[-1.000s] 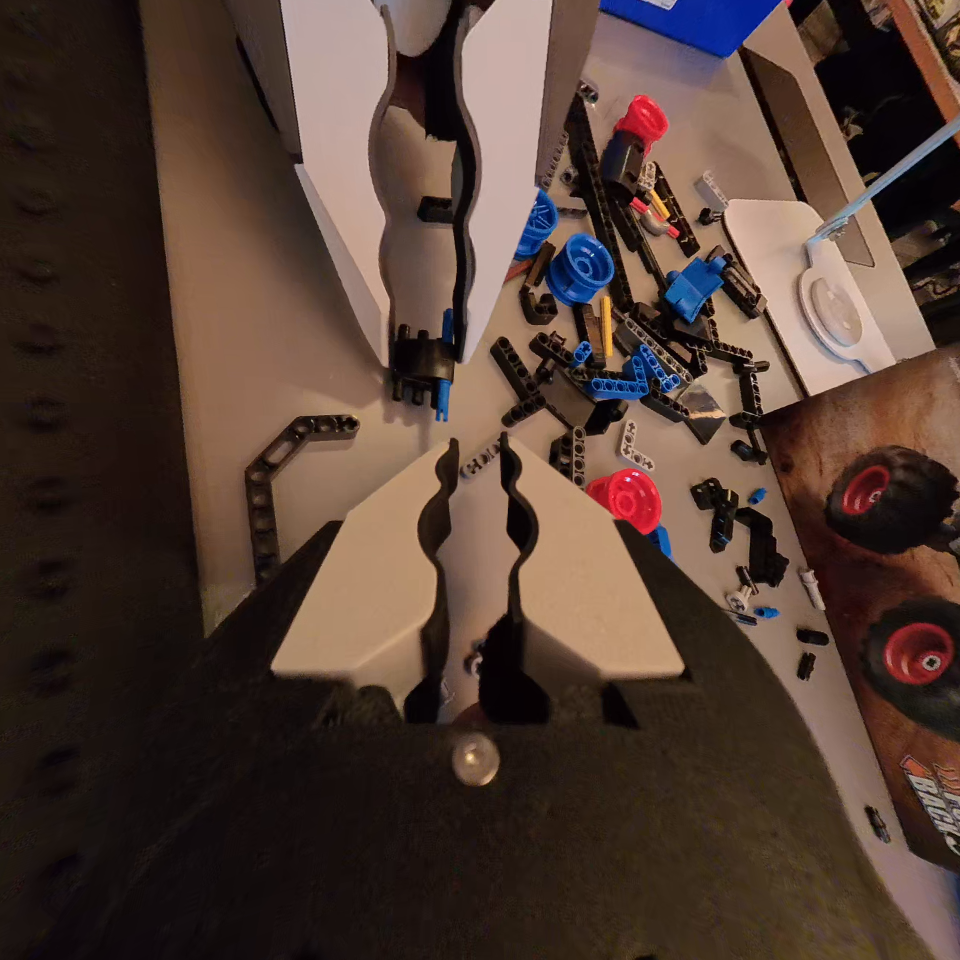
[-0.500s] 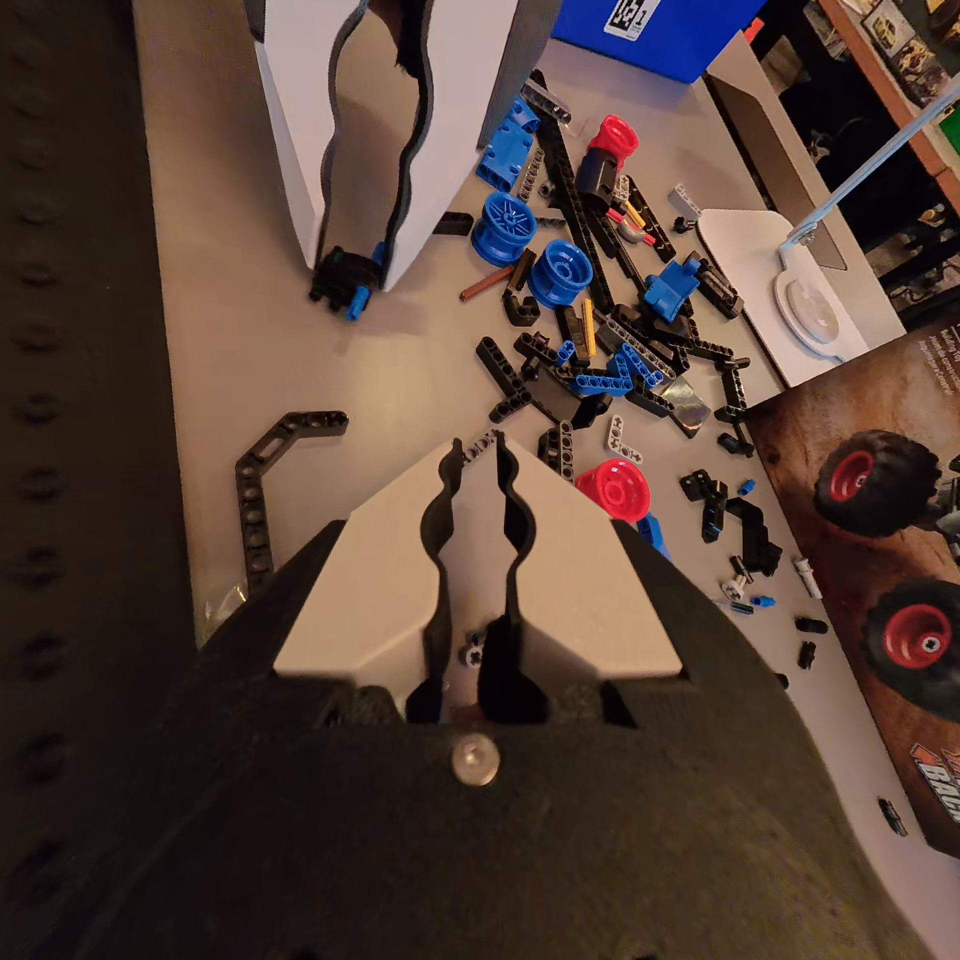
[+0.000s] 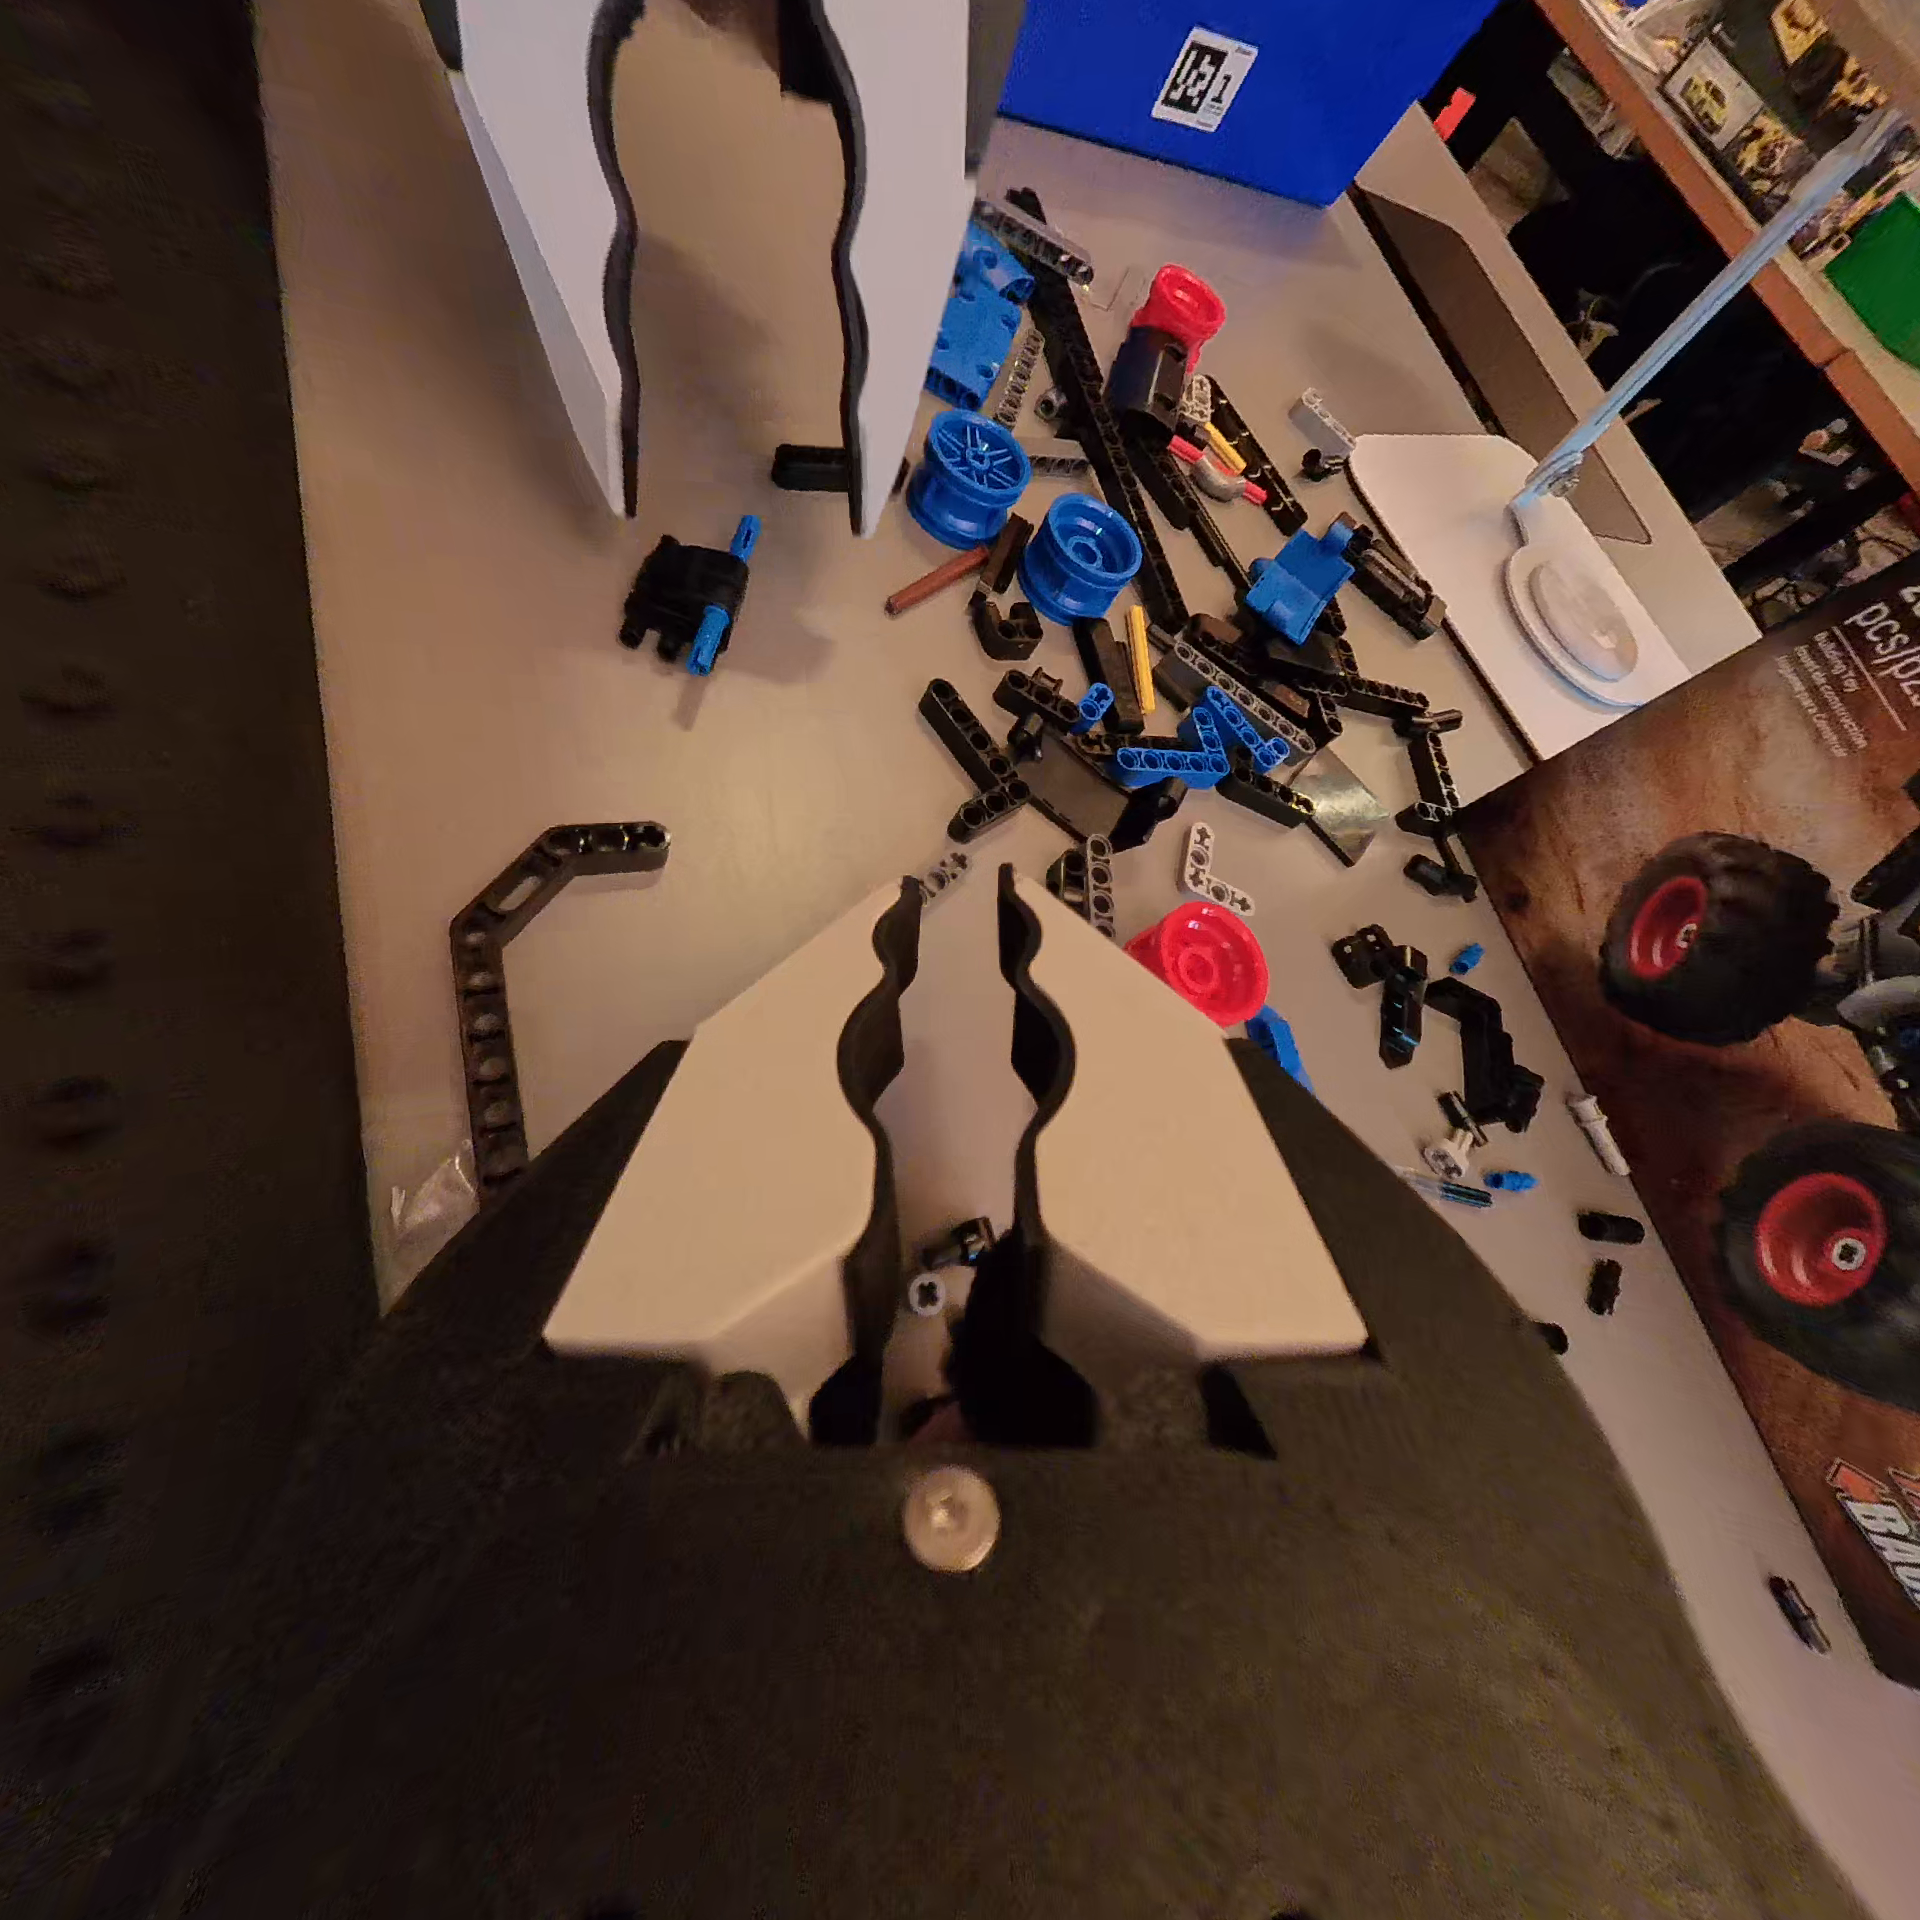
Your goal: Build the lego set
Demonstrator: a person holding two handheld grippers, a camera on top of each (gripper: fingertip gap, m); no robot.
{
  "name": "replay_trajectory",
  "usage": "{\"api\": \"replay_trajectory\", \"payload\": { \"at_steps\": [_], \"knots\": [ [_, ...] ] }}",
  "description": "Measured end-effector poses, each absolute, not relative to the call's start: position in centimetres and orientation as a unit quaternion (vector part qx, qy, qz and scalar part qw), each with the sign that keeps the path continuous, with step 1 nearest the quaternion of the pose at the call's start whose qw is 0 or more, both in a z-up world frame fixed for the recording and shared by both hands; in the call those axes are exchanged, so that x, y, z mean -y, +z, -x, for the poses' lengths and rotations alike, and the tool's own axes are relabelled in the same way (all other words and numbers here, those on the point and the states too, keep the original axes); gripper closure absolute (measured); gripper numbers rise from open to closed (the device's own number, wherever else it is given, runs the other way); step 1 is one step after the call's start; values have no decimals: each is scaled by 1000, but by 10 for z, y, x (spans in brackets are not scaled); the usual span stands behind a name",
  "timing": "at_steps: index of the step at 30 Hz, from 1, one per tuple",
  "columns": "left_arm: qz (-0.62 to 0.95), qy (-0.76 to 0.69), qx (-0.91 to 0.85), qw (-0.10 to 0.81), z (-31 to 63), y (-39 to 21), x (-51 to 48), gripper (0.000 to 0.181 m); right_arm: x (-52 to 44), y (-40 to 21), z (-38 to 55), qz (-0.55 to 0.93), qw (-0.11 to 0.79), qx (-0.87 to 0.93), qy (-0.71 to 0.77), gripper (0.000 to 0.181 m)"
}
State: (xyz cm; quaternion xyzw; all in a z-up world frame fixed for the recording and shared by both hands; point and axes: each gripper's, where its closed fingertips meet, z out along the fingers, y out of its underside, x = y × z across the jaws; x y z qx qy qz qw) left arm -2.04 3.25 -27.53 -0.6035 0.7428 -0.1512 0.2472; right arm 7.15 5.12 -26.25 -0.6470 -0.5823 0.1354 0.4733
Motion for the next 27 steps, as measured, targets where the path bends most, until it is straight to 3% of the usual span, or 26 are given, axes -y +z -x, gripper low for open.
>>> {"api": "replay_trajectory", "payload": {
  "at_steps": [5, 8, 14, 23, 27],
  "knots": [
    [639, -144, -691, 304, 41, -261, -38, 137, -51, -246, -62, 639, 483, 580, 149, 165],
    [662, -158, -659, 320, 46, -261, -35, 138, -52, -236, -50, 644, 463, 586, 167, 172],
    [684, -157, -632, 329, 45, -271, -29, 142, -72, -216, -18, 641, 442, 598, 190, 164],
    [698, -162, -617, 325, 38, -281, -20, 148, -23, -271, -5, 644, 291, 655, 267, 154],
    [698, -157, -621, 321, 29, -287, -18, 147, -21, -287, 3, 644, 273, 677, 229, 161]
  ]
}}
